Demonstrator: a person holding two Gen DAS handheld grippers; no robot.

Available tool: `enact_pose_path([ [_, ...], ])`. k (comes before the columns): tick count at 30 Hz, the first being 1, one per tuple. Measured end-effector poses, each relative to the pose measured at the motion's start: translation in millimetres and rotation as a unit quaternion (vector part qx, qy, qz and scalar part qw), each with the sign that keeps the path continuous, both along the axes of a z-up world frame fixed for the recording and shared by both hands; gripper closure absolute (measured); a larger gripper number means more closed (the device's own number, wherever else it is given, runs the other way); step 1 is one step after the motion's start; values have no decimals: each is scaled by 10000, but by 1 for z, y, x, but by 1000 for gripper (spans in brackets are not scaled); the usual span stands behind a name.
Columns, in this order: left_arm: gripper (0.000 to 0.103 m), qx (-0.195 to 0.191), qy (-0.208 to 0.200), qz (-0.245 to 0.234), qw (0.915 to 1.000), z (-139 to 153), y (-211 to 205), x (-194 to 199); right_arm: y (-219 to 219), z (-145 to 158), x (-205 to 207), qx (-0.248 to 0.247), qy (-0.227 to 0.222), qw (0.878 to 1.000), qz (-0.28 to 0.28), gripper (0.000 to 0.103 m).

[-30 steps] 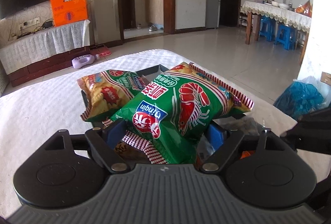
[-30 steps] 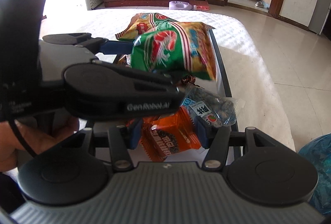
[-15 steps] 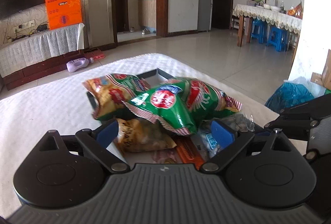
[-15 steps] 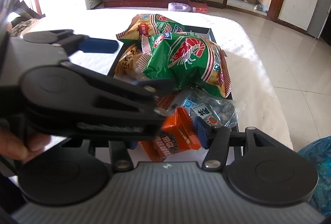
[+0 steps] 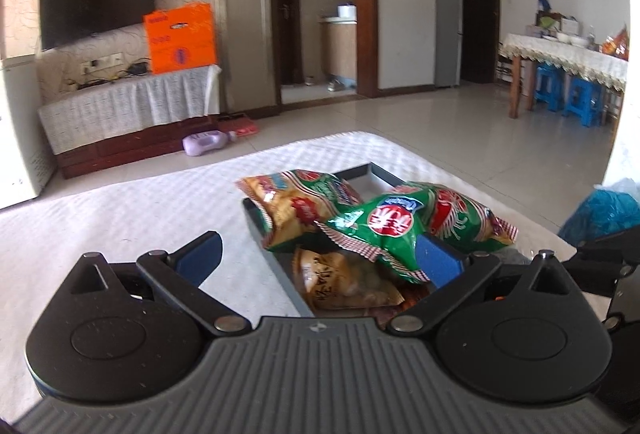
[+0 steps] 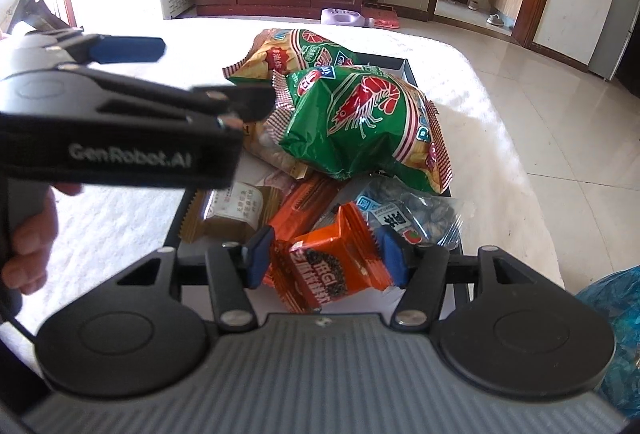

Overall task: Organize snacks
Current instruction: 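Open the left tool to drop the green bag while the right tool releases the orange snack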

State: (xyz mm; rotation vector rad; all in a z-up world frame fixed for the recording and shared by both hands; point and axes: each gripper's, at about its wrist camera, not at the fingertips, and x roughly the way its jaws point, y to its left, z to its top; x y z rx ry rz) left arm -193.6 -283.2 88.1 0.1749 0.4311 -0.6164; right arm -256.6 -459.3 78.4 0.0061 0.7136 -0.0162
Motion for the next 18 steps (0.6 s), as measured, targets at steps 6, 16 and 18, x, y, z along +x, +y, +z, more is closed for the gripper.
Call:
enact_pose_path([
  [6, 0, 25, 78, 434, 9990, 12, 16, -10, 3, -1, -2, 45, -47, 10000, -40, 37],
  [16, 0, -154, -209, 653, 9975, 37, 43, -66, -12, 6, -13, 887, -374, 9952, -200, 37],
  [18, 0, -230, -157, 726, 9970, 41, 49, -76, -14, 5, -16, 1037, -398, 9936, -198, 36],
])
